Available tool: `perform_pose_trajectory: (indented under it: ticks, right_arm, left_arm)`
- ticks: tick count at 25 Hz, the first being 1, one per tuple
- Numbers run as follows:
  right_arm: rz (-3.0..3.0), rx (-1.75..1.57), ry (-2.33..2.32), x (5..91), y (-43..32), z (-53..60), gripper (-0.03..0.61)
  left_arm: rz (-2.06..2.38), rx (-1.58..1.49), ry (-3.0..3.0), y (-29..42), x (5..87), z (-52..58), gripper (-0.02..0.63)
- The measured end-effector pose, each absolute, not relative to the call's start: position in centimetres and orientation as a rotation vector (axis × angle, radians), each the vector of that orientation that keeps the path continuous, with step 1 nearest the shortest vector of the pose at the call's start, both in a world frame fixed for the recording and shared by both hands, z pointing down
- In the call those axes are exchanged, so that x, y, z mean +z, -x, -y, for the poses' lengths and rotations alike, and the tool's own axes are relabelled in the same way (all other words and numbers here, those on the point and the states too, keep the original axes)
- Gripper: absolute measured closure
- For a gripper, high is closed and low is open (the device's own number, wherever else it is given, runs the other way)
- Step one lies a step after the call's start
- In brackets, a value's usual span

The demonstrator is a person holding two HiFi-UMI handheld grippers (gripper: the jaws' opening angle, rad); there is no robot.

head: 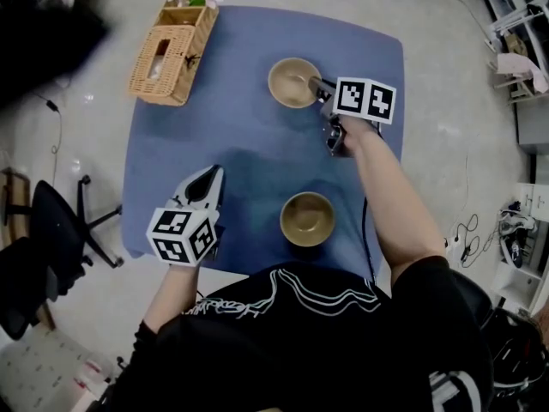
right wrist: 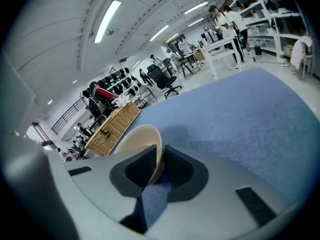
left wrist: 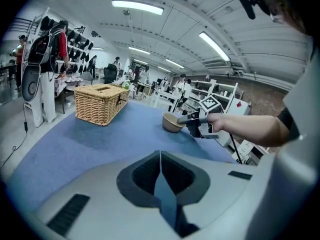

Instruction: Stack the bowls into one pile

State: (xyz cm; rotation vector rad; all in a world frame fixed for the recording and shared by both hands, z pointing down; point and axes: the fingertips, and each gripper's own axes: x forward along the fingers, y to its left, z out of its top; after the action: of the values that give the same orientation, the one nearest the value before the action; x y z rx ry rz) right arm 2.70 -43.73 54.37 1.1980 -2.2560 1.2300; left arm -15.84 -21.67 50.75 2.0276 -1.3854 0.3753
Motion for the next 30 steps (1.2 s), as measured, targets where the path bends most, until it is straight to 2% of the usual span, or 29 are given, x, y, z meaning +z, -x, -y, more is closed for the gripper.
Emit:
perform_pose_trajectory:
  ticks: [5,30]
  right_arm:
    - [2.248,1.256,-1.268,54.2,-3.1,43.8,0.525]
    - [2.376,1.239,-1.425,46.5,-6.0,36.5,0.528]
  left_arm:
    - [1.387,0.374,-2.032,16.1,50.5,20.8,0.583]
    - [1.351,0.33,-2.121,16.2,46.6,14.5,0.583]
